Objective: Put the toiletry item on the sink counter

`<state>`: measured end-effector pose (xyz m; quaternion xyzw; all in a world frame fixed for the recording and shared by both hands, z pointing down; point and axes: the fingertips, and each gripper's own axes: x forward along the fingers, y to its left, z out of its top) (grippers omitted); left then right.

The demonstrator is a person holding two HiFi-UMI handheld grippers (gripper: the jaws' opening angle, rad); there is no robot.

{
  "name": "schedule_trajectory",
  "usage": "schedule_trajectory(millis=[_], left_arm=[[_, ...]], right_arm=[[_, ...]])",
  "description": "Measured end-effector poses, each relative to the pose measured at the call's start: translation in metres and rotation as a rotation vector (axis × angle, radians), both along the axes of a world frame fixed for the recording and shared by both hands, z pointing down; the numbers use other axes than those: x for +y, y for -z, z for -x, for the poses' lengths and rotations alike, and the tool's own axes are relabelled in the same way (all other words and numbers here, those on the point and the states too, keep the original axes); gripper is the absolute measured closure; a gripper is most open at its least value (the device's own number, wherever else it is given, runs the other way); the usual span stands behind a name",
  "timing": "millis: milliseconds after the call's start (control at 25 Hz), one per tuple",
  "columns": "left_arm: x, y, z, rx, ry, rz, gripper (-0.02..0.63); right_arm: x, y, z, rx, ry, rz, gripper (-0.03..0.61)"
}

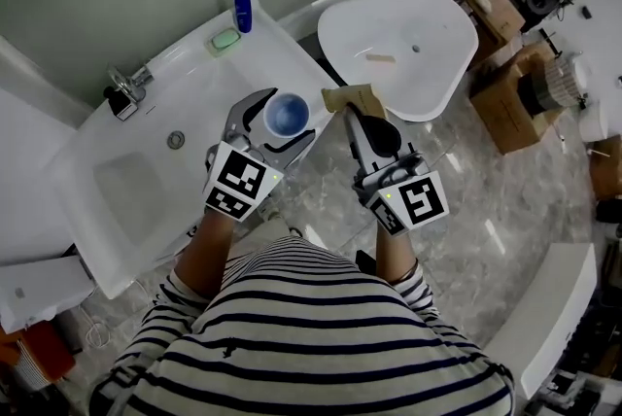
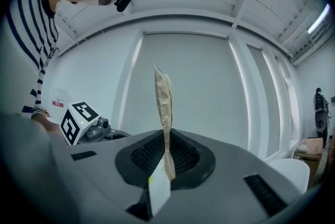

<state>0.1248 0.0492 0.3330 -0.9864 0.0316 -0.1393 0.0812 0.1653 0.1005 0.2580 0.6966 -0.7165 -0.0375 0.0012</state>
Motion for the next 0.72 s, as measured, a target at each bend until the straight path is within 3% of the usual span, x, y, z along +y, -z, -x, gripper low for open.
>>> schedule_trajectory(millis=[440,720], left_arm=[[-0.083,0.003,-0.038,0.055,0.066,0.011,0.239],[-0.169,-0.015,-0.041,0.028,0.121,0.018,0.239]], right_arm=[[-0.090,0.009,-0.034,0.039,0.082,0.015,0.549],[-0.181,0.008,-0.036,0.049,0.148,0.020,0.549]])
